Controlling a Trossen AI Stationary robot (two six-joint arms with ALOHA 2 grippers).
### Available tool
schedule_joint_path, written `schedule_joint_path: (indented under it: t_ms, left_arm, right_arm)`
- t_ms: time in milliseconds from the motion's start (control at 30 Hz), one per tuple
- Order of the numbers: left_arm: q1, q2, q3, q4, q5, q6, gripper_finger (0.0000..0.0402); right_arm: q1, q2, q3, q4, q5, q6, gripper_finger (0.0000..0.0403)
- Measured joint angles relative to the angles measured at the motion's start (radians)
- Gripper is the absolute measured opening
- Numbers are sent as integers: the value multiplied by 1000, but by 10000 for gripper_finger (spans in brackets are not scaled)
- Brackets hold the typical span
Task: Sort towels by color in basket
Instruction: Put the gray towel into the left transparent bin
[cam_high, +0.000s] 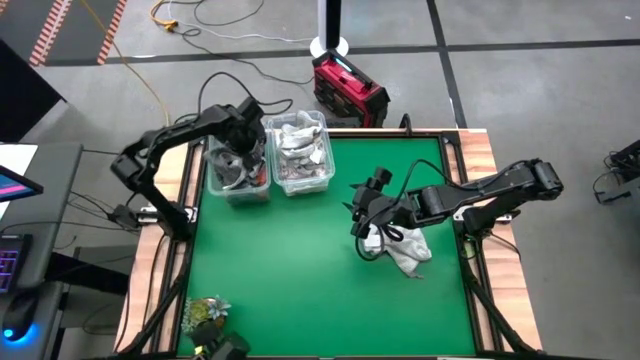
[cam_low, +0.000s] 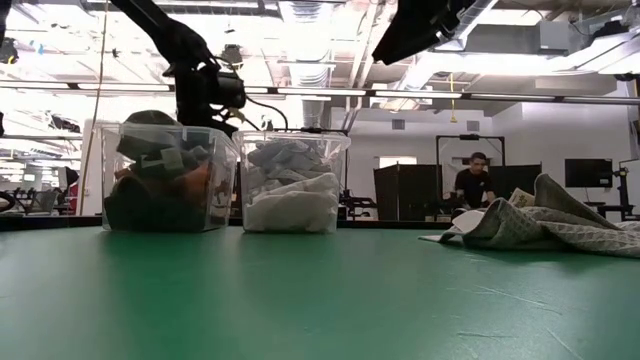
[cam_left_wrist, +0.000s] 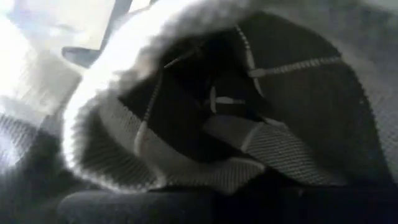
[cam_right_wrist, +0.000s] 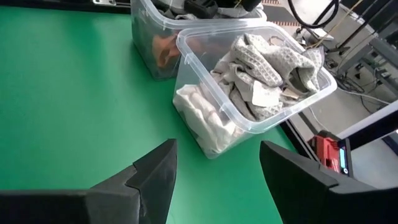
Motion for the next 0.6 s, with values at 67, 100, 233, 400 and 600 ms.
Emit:
schedule_joint_path:
  t_ms: [67, 100, 233, 400, 600]
  left_arm:
    - [-8, -1, -14, 10, -1, 28, 2]
    - [-14, -1, -24, 14, -1, 44, 2]
    - [-34, -2, -79, 67, -2, 81, 2]
    - [-48, -3, -141, 121, -2, 100, 2]
    - [-50, -3, -149, 120, -4, 41, 23]
  right_arm:
    - [4, 0, 0, -9, 0, 13, 260]
    - [6, 0, 0, -10, 0, 17, 260]
    - [25, 0, 0, -9, 0, 17, 260]
    - [40, 0, 0, -8, 0, 17, 260]
    - [32, 0, 0, 2, 0, -5, 260]
